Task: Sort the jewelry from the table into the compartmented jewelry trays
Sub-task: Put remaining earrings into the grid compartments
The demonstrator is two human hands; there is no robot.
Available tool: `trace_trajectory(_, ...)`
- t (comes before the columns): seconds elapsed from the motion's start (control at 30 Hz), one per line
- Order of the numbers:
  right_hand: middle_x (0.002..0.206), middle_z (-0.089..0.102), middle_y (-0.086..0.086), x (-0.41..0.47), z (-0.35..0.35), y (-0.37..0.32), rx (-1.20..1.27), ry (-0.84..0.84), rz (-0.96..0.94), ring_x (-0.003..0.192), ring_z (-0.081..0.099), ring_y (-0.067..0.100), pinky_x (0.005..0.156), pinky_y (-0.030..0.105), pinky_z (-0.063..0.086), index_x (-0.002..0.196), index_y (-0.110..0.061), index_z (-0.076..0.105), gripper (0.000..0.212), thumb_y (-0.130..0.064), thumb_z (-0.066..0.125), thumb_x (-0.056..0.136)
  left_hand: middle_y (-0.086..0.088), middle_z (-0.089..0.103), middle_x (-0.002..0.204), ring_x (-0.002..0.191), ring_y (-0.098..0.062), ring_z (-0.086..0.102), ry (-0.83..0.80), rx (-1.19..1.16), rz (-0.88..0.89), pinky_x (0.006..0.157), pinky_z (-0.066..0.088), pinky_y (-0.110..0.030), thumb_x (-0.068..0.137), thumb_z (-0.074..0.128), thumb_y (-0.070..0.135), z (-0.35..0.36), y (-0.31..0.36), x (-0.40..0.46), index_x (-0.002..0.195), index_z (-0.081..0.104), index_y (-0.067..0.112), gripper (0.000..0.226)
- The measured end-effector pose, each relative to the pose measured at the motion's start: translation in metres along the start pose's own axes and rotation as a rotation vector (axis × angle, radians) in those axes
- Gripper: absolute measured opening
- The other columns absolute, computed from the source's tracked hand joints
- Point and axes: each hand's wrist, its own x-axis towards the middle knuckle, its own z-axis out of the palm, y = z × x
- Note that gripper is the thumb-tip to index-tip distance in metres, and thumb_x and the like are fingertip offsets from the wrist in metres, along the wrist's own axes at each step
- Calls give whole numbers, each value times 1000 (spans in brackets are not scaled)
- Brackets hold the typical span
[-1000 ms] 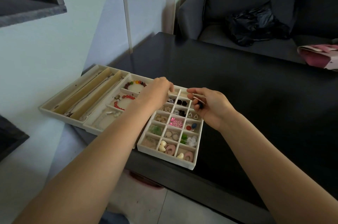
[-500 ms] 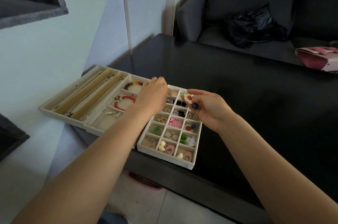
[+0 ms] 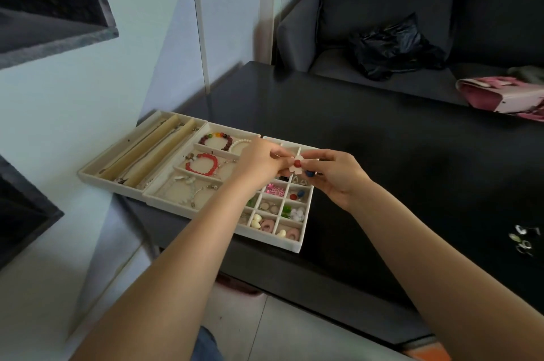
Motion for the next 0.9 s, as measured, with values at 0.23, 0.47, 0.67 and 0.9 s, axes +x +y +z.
trace_trajectory(0.23,101,65,11,8,-10,10,-207,-10,-45,85,68,18,74,27,58,96,0,67,13,-1,66,83,-6,71,94,77,-11,68,48,-49,-50,78,57,-29,88,64,14,4,-3,-4,104,66,13,16)
trace_trajectory(0.47,91,70,8,17,-16,24,-386,-41,-97,82,71,16,73,27,58,80,-5,68,8,-12,71,80,1,68,89,68,-4,66,12,85,13,56,49,-9,87,65,12,5,-5,0,101,69,15,15)
trace_trajectory(0.67,82,70,7,18,-12,17,-411,16,-210,70,71,13,58,18,56,79,-7,68,7,-13,70,82,0,67,101,74,-5,64,53,126,22,62,47,-12,88,63,15,3,0,2,102,69,17,14)
trace_trajectory(0.9,87,70,0,18,-9,21,-467,16,-245,84,66,9,71,22,52,82,-15,71,4,-19,72,81,-3,69,99,69,-3,61,47,161,-9,61,43,-10,87,64,13,-1,-2,-3,103,69,15,16)
